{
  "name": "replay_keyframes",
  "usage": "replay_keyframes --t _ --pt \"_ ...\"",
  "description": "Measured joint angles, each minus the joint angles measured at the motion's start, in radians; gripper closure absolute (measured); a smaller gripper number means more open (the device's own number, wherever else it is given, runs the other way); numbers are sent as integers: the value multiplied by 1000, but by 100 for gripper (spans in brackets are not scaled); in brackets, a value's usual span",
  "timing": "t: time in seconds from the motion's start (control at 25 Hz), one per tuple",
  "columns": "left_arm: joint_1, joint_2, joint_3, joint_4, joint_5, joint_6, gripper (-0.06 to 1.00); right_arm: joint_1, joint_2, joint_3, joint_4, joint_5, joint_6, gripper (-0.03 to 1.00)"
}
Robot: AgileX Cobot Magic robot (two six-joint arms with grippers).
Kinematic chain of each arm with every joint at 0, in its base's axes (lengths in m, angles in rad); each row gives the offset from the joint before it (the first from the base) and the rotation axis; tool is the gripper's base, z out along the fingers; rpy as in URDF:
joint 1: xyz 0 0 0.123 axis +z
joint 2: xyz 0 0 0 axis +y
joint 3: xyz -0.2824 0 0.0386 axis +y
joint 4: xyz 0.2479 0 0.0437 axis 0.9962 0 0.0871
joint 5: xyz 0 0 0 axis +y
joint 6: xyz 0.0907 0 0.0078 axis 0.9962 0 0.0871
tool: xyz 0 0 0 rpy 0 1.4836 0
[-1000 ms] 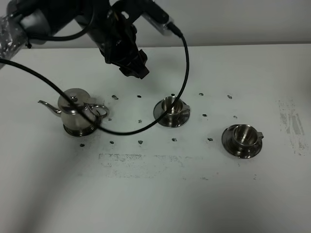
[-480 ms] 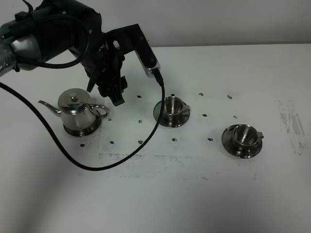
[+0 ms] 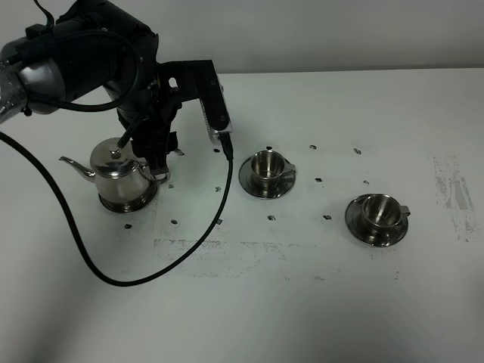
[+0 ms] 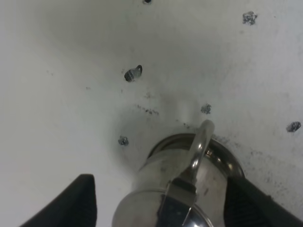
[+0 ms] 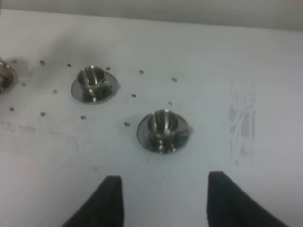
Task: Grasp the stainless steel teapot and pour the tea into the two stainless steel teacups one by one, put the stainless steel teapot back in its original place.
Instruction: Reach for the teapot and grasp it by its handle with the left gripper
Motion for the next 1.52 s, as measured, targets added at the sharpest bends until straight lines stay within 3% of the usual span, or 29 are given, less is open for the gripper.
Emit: replay_keyframes --t 0.28,0.52,0.84,1.52 --pt "20 2 0 -33 -31 51 38 0 -118 162 -25 7 74 57" --pt "47 29 0 -50 -29 70 38 0 -161 211 -28 11 89 57" --pt "49 33 0 -168 24 260 38 0 -177 213 -35 20 95 57" --pt "49 33 0 -176 35 236 38 0 -178 242 -84 -26 117 57"
